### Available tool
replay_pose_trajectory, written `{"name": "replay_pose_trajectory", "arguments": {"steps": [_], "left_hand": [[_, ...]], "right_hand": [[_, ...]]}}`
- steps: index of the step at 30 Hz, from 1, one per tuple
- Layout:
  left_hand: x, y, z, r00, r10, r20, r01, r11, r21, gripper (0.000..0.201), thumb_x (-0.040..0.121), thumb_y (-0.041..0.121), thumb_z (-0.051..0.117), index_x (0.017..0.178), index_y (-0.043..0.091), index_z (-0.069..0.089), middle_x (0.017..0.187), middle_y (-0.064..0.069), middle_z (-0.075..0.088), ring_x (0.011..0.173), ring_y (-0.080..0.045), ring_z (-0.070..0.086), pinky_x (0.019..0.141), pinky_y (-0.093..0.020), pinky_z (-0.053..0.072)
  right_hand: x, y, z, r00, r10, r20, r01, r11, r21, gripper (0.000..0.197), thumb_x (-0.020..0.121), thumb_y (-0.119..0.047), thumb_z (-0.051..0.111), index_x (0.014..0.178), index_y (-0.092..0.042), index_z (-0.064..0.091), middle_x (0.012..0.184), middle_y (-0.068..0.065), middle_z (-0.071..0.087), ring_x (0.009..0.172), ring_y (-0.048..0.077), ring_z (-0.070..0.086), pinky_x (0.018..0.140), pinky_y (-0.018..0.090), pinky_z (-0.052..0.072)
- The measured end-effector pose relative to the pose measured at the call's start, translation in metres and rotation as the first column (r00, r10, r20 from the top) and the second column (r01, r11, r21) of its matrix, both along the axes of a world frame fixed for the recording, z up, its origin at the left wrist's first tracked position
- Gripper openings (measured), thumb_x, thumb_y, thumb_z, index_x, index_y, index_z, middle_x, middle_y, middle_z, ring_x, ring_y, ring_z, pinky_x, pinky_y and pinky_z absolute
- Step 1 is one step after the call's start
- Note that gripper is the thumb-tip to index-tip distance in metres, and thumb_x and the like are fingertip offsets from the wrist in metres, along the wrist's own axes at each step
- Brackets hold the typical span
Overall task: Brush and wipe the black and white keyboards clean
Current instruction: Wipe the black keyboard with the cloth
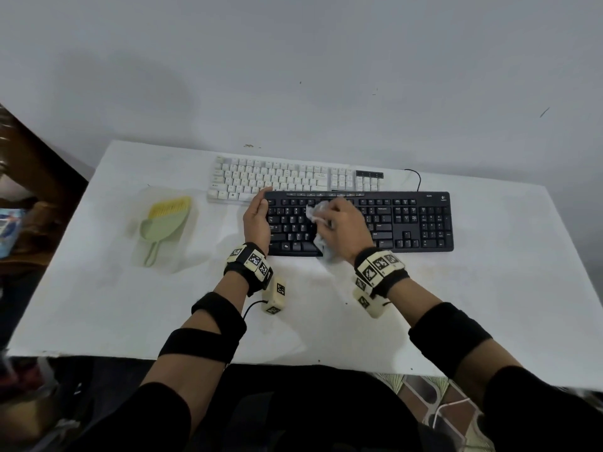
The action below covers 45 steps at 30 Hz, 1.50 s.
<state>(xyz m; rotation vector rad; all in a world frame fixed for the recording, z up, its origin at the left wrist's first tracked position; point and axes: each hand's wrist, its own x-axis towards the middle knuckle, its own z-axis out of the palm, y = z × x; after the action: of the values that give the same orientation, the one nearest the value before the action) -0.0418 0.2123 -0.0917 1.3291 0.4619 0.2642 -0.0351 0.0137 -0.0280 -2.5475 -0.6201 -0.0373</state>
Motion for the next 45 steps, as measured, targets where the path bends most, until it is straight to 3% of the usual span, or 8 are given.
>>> {"name": "replay_pose_trajectory", "arguments": {"steps": [5, 11, 14, 20, 28, 36, 41, 45], "left_hand": [[0.000, 0.001, -0.001, 1.000, -0.005, -0.014, 0.005, 1.000, -0.019, 0.037, 0.106, 0.010, 0.045, 0.122, 0.033, 0.069, 0.145, -0.001, 0.061, 0.140, -0.014, 0.049, 0.121, -0.036, 0.036], [0.001, 0.003, -0.008, 1.000, -0.012, -0.026, 0.012, 1.000, 0.015, 0.037, 0.104, 0.014, 0.045, 0.124, 0.031, 0.071, 0.142, 0.000, 0.063, 0.139, -0.018, 0.052, 0.120, -0.044, 0.039], [0.000, 0.003, -0.007, 1.000, -0.017, -0.011, 0.017, 1.000, 0.009, 0.038, 0.102, 0.017, 0.046, 0.118, 0.038, 0.072, 0.142, 0.000, 0.063, 0.139, -0.019, 0.052, 0.120, -0.046, 0.038], [0.000, 0.006, -0.009, 0.999, -0.044, -0.005, 0.044, 0.999, -0.026, 0.038, 0.101, 0.017, 0.046, 0.115, 0.038, 0.074, 0.138, -0.001, 0.066, 0.137, -0.021, 0.054, 0.119, -0.049, 0.039], [0.001, 0.007, -0.009, 0.999, -0.036, -0.013, 0.036, 0.999, -0.027, 0.037, 0.101, 0.018, 0.046, 0.119, 0.033, 0.074, 0.138, 0.000, 0.066, 0.136, -0.020, 0.055, 0.118, -0.049, 0.040], [0.001, 0.006, -0.006, 0.999, -0.030, -0.022, 0.030, 0.999, -0.031, 0.037, 0.102, 0.015, 0.046, 0.118, 0.034, 0.073, 0.134, -0.004, 0.069, 0.129, -0.026, 0.060, 0.114, -0.052, 0.044], [0.000, 0.007, -0.004, 0.999, -0.029, -0.046, 0.028, 0.999, -0.019, 0.038, 0.099, 0.020, 0.047, 0.112, 0.043, 0.075, 0.133, -0.002, 0.069, 0.131, -0.026, 0.060, 0.114, -0.053, 0.044], [-0.002, 0.007, 0.001, 0.999, -0.029, -0.031, 0.027, 0.998, -0.048, 0.036, 0.104, 0.013, 0.046, 0.119, 0.033, 0.072, 0.133, -0.002, 0.069, 0.129, -0.023, 0.061, 0.114, -0.049, 0.044]], "right_hand": [[0.027, 0.017, 0.004, 0.998, -0.064, 0.010, 0.064, 0.998, 0.011, 0.024, 0.095, -0.018, 0.067, 0.117, -0.014, 0.074, 0.112, 0.012, 0.060, 0.101, 0.027, 0.054, 0.092, 0.039, 0.052], [-0.022, 0.004, -0.018, 0.982, 0.182, 0.048, -0.176, 0.978, -0.112, 0.024, 0.091, -0.018, 0.072, 0.115, -0.013, 0.073, 0.100, 0.008, 0.057, 0.091, 0.024, 0.053, 0.074, 0.040, 0.057], [-0.022, -0.003, -0.016, 0.961, 0.267, 0.071, -0.257, 0.958, -0.128, 0.020, 0.089, -0.015, 0.073, 0.109, -0.013, 0.075, 0.097, 0.008, 0.058, 0.087, 0.024, 0.055, 0.070, 0.038, 0.056], [0.017, 0.012, 0.003, 1.000, -0.025, 0.017, 0.024, 0.999, 0.044, 0.025, 0.095, -0.018, 0.067, 0.117, -0.007, 0.072, 0.107, 0.012, 0.059, 0.098, 0.028, 0.056, 0.089, 0.041, 0.054], [-0.041, 0.004, -0.024, 0.966, 0.259, 0.015, -0.255, 0.959, -0.122, 0.025, 0.094, -0.021, 0.068, 0.117, -0.013, 0.072, 0.102, 0.007, 0.057, 0.091, 0.021, 0.052, 0.075, 0.036, 0.055], [0.019, 0.036, 0.006, 0.999, 0.011, -0.039, -0.013, 0.999, -0.038, 0.025, 0.099, -0.019, 0.058, 0.117, -0.008, 0.071, 0.113, 0.018, 0.058, 0.100, 0.031, 0.054, 0.089, 0.040, 0.049], [-0.013, 0.033, -0.005, 0.981, 0.190, 0.034, -0.183, 0.972, -0.150, 0.020, 0.096, -0.014, 0.066, 0.112, -0.004, 0.072, 0.096, 0.013, 0.056, 0.089, 0.027, 0.050, 0.073, 0.040, 0.053], [-0.029, 0.016, -0.015, 0.928, 0.371, 0.041, -0.355, 0.911, -0.212, 0.021, 0.096, -0.016, 0.062, 0.112, -0.008, 0.073, 0.094, 0.008, 0.055, 0.088, 0.024, 0.052, 0.069, 0.039, 0.055]]}}
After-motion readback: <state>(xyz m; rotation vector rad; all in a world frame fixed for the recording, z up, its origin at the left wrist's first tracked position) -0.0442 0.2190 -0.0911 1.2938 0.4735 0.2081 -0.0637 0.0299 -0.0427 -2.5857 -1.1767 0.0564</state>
